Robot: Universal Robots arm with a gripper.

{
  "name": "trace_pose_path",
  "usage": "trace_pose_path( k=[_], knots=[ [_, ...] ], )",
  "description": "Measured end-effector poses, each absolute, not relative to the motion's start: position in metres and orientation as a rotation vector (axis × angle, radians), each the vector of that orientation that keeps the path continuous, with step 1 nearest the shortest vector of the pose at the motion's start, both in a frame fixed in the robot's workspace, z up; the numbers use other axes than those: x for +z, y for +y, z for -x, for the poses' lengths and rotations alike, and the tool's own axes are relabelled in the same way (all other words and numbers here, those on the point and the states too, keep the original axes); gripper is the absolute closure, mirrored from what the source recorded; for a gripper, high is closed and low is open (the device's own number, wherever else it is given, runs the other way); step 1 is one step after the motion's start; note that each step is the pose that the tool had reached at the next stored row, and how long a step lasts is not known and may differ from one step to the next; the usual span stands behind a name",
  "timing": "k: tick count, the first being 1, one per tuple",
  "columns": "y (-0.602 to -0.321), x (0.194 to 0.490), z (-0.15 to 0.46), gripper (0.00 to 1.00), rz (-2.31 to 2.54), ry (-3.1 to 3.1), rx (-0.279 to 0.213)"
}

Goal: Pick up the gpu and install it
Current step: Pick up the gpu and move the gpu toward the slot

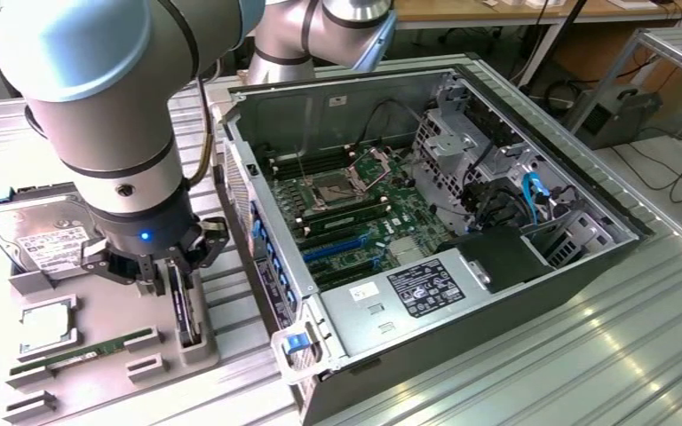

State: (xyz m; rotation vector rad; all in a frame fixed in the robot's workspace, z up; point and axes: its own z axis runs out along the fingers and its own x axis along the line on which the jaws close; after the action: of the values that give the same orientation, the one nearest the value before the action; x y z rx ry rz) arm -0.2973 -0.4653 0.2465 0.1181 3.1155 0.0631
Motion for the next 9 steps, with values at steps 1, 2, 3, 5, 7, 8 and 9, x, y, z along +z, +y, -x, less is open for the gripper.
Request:
trace_pose_path(
  k=[1, 2, 3, 5, 7, 8, 9],
  knots=[
    [-0.4653, 0.2457, 0.2973, 0.64, -0.118, 3.116, 0.063],
    [-0.4653, 0.2453, 0.2973, 0.64, -0.118, 3.116, 0.063],
    [-0.4653, 0.2449, 0.2972, 0.64, -0.118, 3.116, 0.063],
    [-0.4653, 0.2444, 0.2971, 0.64, -0.118, 3.116, 0.063],
    [-0.4653, 0.2443, 0.2971, 0.64, -0.118, 3.116, 0.063],
    [-0.4653, 0.2443, 0.2971, 0.64, -0.118, 3.116, 0.063],
    [-0.4653, 0.2442, 0.2971, 0.64, -0.118, 3.116, 0.062]
  ],
)
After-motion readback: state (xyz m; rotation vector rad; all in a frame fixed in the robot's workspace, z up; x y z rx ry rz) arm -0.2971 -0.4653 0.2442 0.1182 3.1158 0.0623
